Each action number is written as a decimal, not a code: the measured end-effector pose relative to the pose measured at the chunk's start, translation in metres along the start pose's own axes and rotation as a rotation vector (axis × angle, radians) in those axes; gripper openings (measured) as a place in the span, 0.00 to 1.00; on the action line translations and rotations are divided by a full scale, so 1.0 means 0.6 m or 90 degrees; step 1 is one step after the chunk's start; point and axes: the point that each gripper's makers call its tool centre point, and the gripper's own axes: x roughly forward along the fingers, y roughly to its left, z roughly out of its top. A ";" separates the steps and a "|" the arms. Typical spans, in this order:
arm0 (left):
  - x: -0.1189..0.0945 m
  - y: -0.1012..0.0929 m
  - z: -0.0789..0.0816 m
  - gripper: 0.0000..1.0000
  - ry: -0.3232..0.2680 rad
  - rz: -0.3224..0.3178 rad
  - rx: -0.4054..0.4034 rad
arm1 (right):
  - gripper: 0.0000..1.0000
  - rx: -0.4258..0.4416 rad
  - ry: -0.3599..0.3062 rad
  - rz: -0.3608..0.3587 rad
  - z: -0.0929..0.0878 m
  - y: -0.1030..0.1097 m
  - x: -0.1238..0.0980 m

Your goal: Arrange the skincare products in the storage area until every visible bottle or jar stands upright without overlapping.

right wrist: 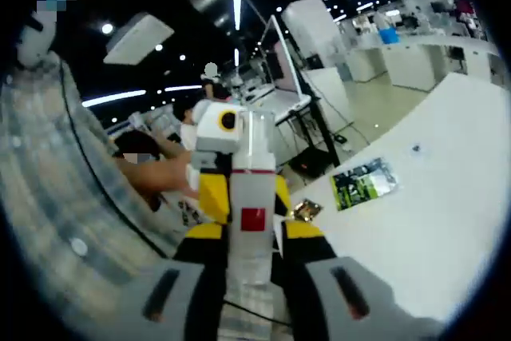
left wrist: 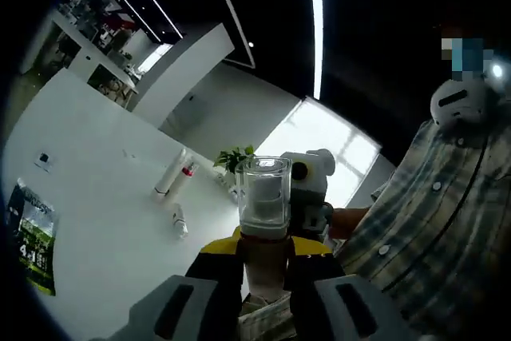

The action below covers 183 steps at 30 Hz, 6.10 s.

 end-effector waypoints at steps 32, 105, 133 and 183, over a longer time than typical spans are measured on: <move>-0.062 0.075 0.005 0.22 -0.170 0.180 -0.115 | 0.24 -0.223 0.148 -0.145 -0.011 -0.046 0.073; 0.150 0.085 -0.050 0.21 0.123 0.118 0.202 | 0.20 -0.034 -0.050 -0.301 0.007 -0.095 -0.134; 0.065 0.131 -0.096 0.30 0.088 0.275 0.060 | 0.20 -0.059 -0.028 -0.376 -0.004 -0.193 -0.173; 0.035 0.141 -0.143 0.27 0.092 0.326 -0.021 | 0.20 -0.091 -0.065 -0.606 -0.030 -0.483 -0.331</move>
